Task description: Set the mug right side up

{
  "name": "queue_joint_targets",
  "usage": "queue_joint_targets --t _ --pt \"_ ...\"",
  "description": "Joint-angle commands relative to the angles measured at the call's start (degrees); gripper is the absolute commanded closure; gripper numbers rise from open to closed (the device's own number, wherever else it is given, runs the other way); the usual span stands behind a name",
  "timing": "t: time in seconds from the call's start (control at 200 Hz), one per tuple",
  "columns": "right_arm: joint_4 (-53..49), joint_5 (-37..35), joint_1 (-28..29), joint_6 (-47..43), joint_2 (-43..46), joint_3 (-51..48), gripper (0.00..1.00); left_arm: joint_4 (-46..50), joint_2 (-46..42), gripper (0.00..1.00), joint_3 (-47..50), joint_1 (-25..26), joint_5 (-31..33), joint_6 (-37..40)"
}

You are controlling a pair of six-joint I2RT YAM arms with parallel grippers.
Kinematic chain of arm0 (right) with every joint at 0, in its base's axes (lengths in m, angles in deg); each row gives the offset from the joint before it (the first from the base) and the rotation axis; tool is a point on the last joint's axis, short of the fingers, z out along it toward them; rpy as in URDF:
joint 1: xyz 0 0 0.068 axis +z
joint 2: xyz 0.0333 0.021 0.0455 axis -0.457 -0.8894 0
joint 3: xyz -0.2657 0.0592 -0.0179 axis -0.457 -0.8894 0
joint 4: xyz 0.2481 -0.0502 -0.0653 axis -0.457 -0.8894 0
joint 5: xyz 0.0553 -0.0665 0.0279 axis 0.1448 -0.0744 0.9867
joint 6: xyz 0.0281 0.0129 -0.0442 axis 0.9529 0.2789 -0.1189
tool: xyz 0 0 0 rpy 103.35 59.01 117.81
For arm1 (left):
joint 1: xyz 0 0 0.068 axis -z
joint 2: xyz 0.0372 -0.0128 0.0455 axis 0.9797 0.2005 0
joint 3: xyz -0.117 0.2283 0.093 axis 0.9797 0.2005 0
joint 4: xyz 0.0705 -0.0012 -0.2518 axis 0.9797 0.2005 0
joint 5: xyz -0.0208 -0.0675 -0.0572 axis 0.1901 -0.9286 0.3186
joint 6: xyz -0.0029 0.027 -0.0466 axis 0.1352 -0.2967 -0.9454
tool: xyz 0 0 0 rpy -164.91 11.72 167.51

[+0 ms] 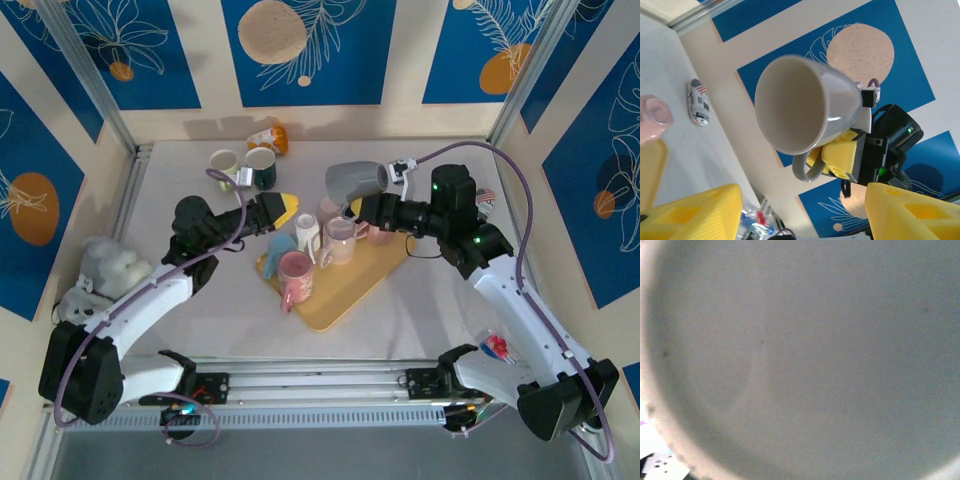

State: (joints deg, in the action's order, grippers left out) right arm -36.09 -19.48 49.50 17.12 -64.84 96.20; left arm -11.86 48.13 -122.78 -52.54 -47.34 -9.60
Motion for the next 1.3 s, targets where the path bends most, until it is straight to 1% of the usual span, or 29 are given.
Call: queue_joint_targets --t 0.0,0.15,0.38,0.44,0.49,0.585,0.79,0.91,1.035,1.12,1.295 --pt "11.66 2.8 0.23 5.28 1.89 0.7 1.0 -4.22 0.27 0.34 -2.91 2.05 3.9 -5.32" --pt "15.25 1.94 1.07 6.97 1.97 0.34 1.0 -3.65 0.08 0.33 -3.86 4.42 7.64 -6.93" --pt "21.89 0.51 2.38 11.32 1.97 -1.9 1.0 -4.49 1.1 0.33 -4.52 7.09 10.2 -8.02" --pt "23.58 0.36 2.73 11.89 1.89 -2.22 1.0 -4.45 1.36 0.35 -4.69 7.82 11.59 -8.2" --pt "24.43 0.2 3.13 12.18 1.72 -2.35 1.0 -4.31 1.47 0.39 -4.61 8.44 13.45 -8.91" --pt "25.89 -0.36 4.07 12.77 1.35 -2.7 1.0 -5.26 1.99 0.42 -4.85 9.34 16.15 -10.64" --pt "27.19 -1.49 6.14 12.08 -0.28 -2.1 1.0 -3.9 3.24 0.42 -6.53 10.71 16.32 -12.08" --pt "28.24 -1.44 6.58 12.39 -1.59 -1.58 1.0 -5.66 3.62 0.44 -6.54 11.77 18.84 -14.75" --pt "29.43 -2.08 7.28 12.9 -2.25 -1.73 1.0 -5.42 3.27 0.46 -7.13 13.21 21.61 -15.21" --pt "30.04 -2.54 7.57 13.81 -2.73 -2.0 1.0 -5.05 3.61 0.48 -7.45 13.77 21.86 -15.26" --pt "31.27 -2.87 8.0 15.1 -3.46 -2.26 1.0 -7.67 4.41 0.51 -6.81 14.26 22.24 -15.9"
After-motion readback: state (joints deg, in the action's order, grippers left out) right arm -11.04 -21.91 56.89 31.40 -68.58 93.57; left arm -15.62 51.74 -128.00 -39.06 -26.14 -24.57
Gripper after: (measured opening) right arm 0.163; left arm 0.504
